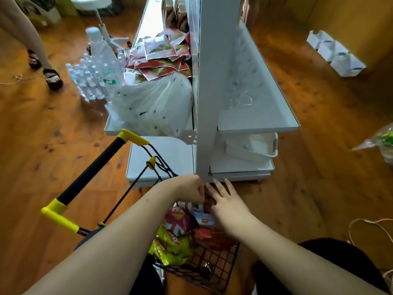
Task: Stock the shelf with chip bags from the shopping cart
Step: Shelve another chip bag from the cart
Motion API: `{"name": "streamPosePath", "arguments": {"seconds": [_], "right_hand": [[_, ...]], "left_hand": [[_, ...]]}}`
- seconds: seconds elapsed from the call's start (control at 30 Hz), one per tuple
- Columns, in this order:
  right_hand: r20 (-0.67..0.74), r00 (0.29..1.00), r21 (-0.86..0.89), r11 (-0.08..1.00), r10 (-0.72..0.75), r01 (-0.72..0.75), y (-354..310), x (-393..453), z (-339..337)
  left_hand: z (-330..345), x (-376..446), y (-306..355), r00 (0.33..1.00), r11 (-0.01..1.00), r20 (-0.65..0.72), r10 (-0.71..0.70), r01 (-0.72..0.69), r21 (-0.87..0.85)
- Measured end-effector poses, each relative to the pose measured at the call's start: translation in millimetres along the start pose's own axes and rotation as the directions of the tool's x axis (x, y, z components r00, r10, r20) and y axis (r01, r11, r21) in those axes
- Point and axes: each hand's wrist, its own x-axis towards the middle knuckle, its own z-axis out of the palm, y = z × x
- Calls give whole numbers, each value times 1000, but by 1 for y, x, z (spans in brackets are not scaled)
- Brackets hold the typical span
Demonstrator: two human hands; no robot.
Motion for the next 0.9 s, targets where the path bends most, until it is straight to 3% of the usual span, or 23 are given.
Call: {"name": "streamPosePath", "arguments": {"seconds": [0.17,0.3,0.5,0.67,0.77,0.9], "right_hand": [[18,999,62,997,43,-44,-6,5,3],[10,997,162,983,81,-82,3,1,3],[-88,974,330,929,208,-169,18,-6,-7],[-182,959,478,872,217,-106,33,-8,-12],[-219,934,692,720,283,-56,45,-14,-26],[-155,910,939,343,385,15,60,-37,-50]], "left_hand": [[13,-2,4,970,997,243,-8,-11,74],[35,-1,15,949,987,314,-17,-33,155],[71,12,22,984,897,170,51,-120,426],[33,3,22,990,956,25,137,-139,258],[6,-11,11,991,991,-91,100,-92,96],[-18,-33,-3,959,973,-273,73,-129,-193]]}}
